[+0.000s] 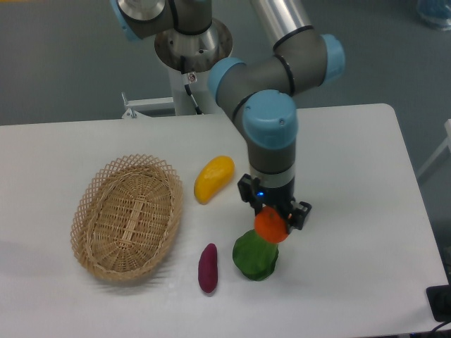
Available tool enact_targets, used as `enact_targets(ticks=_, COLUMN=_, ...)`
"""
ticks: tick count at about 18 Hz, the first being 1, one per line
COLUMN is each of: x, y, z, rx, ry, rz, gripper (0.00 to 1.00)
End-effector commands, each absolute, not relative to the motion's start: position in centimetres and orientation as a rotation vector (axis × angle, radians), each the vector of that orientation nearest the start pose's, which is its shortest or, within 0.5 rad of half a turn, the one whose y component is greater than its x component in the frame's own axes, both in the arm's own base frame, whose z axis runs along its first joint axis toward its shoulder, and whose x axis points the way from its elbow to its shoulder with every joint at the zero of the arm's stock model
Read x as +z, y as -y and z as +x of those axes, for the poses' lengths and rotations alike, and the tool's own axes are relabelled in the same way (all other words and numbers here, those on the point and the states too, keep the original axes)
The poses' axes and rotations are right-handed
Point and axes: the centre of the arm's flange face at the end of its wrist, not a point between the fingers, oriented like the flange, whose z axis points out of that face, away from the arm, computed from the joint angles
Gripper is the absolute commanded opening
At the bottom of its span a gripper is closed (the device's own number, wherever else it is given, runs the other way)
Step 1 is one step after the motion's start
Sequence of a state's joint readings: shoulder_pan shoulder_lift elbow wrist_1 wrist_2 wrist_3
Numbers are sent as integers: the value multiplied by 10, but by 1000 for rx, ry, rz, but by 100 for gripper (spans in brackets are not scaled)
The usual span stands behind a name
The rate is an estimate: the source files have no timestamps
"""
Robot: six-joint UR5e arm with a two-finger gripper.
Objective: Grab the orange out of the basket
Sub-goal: 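Lift the orange out of the basket and carry it toward the bok choy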
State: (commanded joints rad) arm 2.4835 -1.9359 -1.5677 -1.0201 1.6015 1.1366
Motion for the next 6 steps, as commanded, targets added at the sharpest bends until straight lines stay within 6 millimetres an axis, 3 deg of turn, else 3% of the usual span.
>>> enact_targets(ticks=6, x=337, y=-474, z=-437, rx=263, ry=-351, rz=-3049, gripper=43)
